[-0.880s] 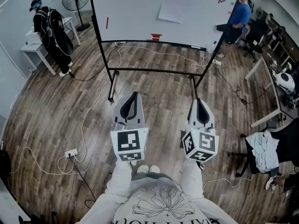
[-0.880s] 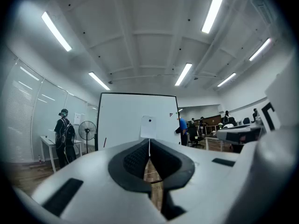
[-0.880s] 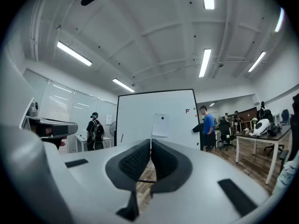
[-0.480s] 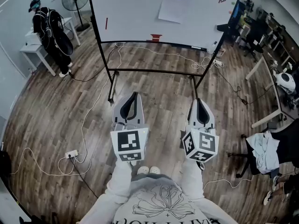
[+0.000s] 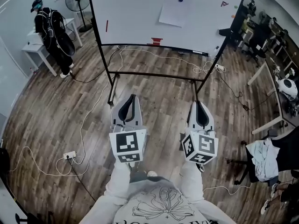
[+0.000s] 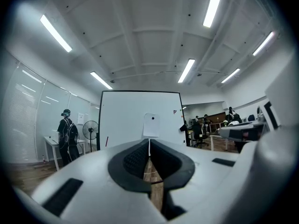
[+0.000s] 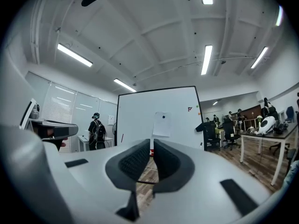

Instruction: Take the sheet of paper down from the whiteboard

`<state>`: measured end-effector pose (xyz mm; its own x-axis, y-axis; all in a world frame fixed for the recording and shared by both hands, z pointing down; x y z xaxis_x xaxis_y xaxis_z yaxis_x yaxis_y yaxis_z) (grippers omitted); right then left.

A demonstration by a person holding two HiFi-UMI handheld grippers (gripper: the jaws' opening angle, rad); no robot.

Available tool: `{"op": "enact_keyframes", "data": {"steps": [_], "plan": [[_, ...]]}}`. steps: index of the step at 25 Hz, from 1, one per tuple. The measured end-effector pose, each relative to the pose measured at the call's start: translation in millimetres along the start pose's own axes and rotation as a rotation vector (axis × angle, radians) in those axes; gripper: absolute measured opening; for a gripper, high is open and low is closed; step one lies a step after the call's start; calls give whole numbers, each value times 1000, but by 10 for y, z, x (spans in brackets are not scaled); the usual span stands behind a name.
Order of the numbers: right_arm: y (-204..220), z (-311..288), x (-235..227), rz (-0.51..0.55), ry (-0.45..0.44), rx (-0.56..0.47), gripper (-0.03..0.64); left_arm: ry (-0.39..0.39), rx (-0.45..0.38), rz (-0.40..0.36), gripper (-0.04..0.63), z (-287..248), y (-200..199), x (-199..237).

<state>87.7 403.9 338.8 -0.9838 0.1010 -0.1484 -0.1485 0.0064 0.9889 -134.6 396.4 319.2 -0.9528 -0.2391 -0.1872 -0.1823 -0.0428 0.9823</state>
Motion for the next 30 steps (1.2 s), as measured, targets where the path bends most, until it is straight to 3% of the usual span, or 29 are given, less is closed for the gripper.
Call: {"op": "enact_keyframes", "data": {"steps": [14, 30], "plan": [[138, -628, -282, -1, -22, 19, 9, -18, 20, 28, 8, -647, 158, -70], [-85, -2729, -340, 35, 13, -18, 9, 24, -29, 44, 8, -2755, 70, 586]]}}
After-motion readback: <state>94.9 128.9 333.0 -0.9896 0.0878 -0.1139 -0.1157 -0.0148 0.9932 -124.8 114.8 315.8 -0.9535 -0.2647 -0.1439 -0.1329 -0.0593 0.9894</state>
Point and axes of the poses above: the fingertips, and each gripper's own axes: z backward along the fingers, x to its left, y out of its underside, the point moved 3 cm from there along z, backward along the fingers, and after that the axes turned 7 degrees about -z, right-handed, at the moved point
